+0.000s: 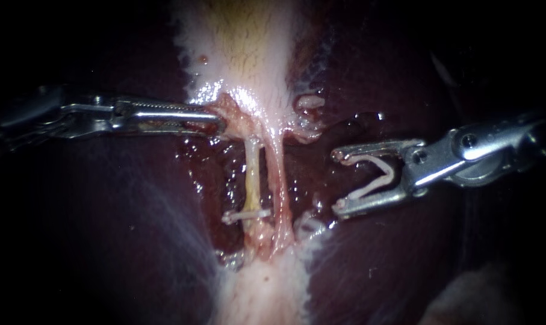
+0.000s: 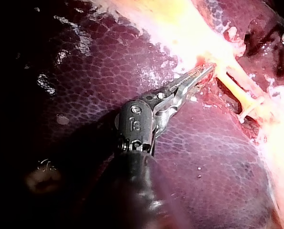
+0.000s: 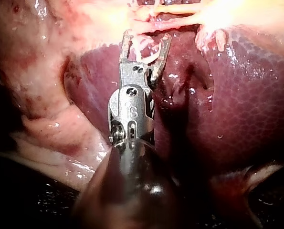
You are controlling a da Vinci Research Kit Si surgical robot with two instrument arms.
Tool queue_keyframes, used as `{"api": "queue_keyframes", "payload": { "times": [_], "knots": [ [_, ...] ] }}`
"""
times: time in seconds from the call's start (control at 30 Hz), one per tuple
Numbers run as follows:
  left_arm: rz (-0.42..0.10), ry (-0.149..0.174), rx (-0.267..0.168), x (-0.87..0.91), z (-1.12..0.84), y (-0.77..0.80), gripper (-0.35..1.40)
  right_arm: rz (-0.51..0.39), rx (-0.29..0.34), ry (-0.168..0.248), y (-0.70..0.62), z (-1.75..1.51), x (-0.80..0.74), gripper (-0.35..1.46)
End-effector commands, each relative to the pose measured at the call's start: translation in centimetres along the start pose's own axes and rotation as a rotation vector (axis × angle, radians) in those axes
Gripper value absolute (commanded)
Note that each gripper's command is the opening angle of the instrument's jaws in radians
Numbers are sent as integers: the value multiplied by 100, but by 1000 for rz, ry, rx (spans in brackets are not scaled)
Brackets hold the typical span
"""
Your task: Clipping second clip left tube
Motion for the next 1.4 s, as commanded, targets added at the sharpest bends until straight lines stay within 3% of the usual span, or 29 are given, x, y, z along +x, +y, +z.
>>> {"api": "queue_keyframes", "payload": {
  "times": [0.03,0.17,0.27,0.53,0.63,0.83,1.07,1.17,1.4],
  "knots": [
    [0,0,-1,0,-1,1,-35,0,0,0,0,0,0,49],
    [-3,-2,-9,7,-12,7,-35,0,0,0,0,0,0,49],
    [-12,-7,-13,23,-31,16,-35,0,0,0,0,0,0,49],
    [-22,41,-2,62,-99,45,-35,0,0,0,0,0,0,49],
    [-17,49,5,72,-112,52,-35,0,0,0,0,1,0,49],
    [-11,50,10,71,-111,50,-35,-2,5,0,-4,15,3,50],
    [-11,51,13,71,-109,53,-35,165,81,12,-14,61,16,50],
    [-12,51,14,71,-108,54,-35,184,120,12,-17,79,22,50],
    [-11,53,20,69,-106,57,-35,202,133,11,-15,118,35,49]
  ]
}}
